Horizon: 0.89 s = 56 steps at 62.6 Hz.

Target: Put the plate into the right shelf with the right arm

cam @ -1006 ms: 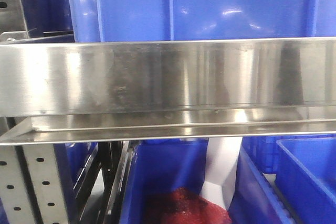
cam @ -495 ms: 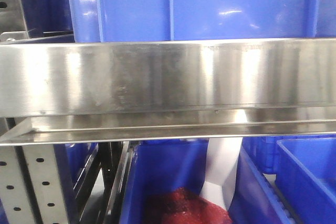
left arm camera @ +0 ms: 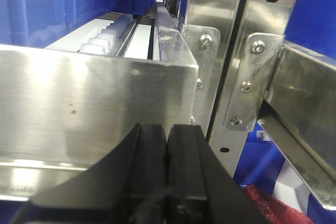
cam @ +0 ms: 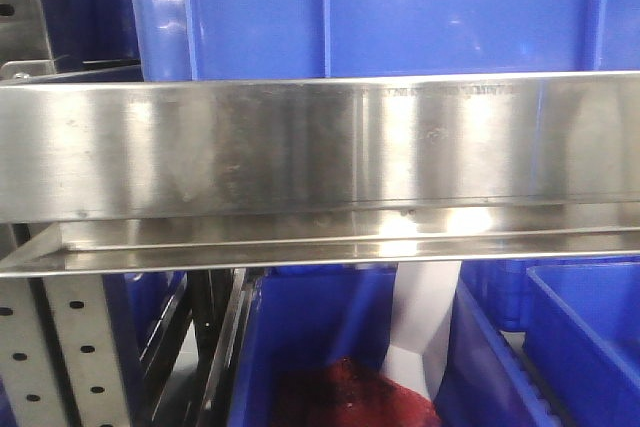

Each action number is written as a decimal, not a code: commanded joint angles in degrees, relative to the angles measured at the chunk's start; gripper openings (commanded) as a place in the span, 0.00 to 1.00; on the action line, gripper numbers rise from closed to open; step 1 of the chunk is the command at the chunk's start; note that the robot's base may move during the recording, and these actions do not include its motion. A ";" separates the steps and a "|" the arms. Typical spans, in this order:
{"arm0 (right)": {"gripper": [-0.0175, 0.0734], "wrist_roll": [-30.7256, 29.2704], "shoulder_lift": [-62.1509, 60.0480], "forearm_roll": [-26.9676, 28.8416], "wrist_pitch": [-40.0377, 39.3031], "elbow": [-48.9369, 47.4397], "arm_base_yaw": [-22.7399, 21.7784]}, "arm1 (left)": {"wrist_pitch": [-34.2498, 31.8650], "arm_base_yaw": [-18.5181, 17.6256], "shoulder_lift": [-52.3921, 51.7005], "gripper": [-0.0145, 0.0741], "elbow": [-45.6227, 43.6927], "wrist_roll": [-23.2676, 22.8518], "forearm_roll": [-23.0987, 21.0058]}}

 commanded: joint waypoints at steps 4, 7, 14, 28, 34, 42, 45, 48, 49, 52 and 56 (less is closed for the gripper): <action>0.25 0.36 -1.98 -0.70 -7.30 4.69 -0.45 | -5.04 -0.10 -0.36 0.11 0.54 -0.34 0.01; 0.25 0.36 -2.25 -0.70 -8.01 6.59 -0.45 | -5.04 -0.10 -0.36 0.11 0.54 -0.34 0.01; 0.25 0.36 -2.32 -0.70 -9.17 9.28 -0.45 | -5.04 -0.10 -0.36 0.11 0.54 -0.34 0.01; 0.25 0.36 -2.57 -0.70 -7.97 11.17 0.57 | -5.04 -0.10 -0.36 0.11 0.54 -0.34 0.01; 0.25 0.36 -2.96 -0.70 -7.60 11.17 1.57 | -5.04 -0.10 -0.36 0.11 0.54 -0.34 0.01; 0.25 0.36 -4.67 -0.70 -7.43 11.17 1.94 | -5.04 -0.10 -0.36 0.11 0.54 -0.34 0.01; 0.25 0.36 -5.52 -0.70 -7.23 11.17 1.94 | -5.04 -0.10 -0.36 0.11 0.54 -0.34 0.01; 0.25 0.36 -5.73 -0.70 -7.17 11.17 1.94 | -5.04 -0.10 -0.36 0.11 0.54 -0.34 0.01; 0.25 0.36 -5.69 -0.70 -7.17 11.17 1.94 | -5.04 -0.10 -0.36 0.11 0.54 -0.34 0.01; 0.25 0.36 -5.68 -0.70 -7.23 11.17 1.94 | -5.04 -0.10 -0.36 0.11 0.54 -0.34 0.01; 0.25 0.36 -5.68 -0.70 -7.10 11.17 1.94 | -5.04 -0.10 -0.36 0.11 0.54 -0.34 0.01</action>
